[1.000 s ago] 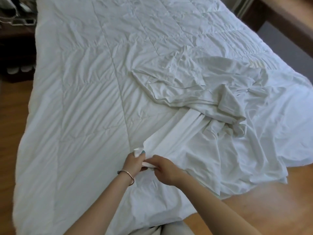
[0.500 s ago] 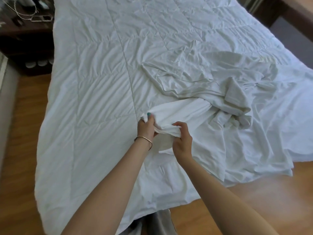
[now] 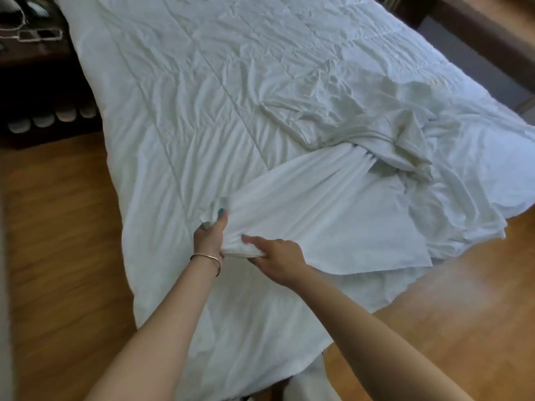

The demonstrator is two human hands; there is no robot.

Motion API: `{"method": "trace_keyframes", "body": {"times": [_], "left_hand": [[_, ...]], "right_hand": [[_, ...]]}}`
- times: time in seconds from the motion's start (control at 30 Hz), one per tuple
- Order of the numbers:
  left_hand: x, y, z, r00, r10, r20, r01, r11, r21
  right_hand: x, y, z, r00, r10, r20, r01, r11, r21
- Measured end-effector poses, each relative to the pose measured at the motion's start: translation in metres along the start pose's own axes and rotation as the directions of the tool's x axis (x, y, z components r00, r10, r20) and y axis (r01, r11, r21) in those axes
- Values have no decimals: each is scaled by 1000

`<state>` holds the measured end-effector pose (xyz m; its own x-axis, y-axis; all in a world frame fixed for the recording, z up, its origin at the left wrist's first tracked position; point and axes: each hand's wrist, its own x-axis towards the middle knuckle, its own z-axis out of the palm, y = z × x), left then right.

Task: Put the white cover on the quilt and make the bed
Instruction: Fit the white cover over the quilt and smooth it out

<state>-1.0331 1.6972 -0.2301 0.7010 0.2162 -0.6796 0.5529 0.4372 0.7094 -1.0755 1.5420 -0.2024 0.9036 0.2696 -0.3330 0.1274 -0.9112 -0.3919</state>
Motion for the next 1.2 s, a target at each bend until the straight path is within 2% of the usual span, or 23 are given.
{"method": "trace_keyframes", "body": {"times": [0.07, 0.2, 0.23, 0.3, 0.37, 0.43, 0.5, 0.57, 0.63, 0.7, 0.77, 0.83, 0.93, 1.07, 1.13, 1.2], "left_hand": [[-1, -12, -59, 992, 19, -122, -18, 1000, 8], [-19, -46, -152, 950, -15, -313, 54, 992, 117], [-23, -53, -174, 947, -10, -322, 69, 983, 171], [-21, -67, -213, 967, 27, -253, 71, 926, 370], [-13, -74, -237, 989, 48, -142, 50, 786, 616], [-4, -77, -237, 997, 50, -53, 8, 641, 768], [1, -76, -221, 998, 46, -48, 11, 600, 800], [1, -79, -201, 993, -7, -122, 95, 670, 736], [-4, -85, -182, 956, -111, -273, 268, 709, 652], [-18, -96, -168, 895, -179, -409, 421, 643, 640], [-30, -107, -158, 900, -119, -420, 414, 536, 736], [-32, -117, -152, 944, -20, -328, 303, 436, 847], [-28, -117, -142, 970, 20, -244, 220, 360, 906], [-23, -116, -127, 969, 42, -243, 217, 316, 923], [-19, -115, -118, 963, 43, -268, 237, 349, 907], [-14, -116, -109, 937, 8, -349, 311, 433, 846]], "right_hand": [[-4, -35, 34, 993, -70, 100, 76, 995, -59], [-26, -77, 97, 950, -171, 259, 201, 975, -92], [-32, -80, 111, 948, -168, 271, 206, 972, -116], [-40, -76, 131, 960, -127, 251, 168, 974, -149], [-46, -66, 141, 970, -90, 227, 126, 981, -149], [-53, -60, 146, 974, -116, 193, 143, 981, -132], [-60, -62, 147, 974, -112, 195, 132, 987, -91], [-67, -65, 147, 953, -55, 299, 52, 998, 19], [-75, -67, 147, 906, -17, 422, -27, 995, 98], [-82, -64, 145, 899, 3, 438, -57, 992, 110], [-84, -57, 138, 906, 62, 419, -128, 983, 131], [-77, -46, 128, 904, 95, 418, -152, 983, 104], [-53, -28, 109, 908, 94, 408, -117, 993, 30], [-11, -8, 89, 925, 13, 381, 2, 999, -39], [13, 1, 83, 922, -62, 382, 87, 995, -50], [36, 11, 79, 908, -133, 396, 173, 983, -67]]}}
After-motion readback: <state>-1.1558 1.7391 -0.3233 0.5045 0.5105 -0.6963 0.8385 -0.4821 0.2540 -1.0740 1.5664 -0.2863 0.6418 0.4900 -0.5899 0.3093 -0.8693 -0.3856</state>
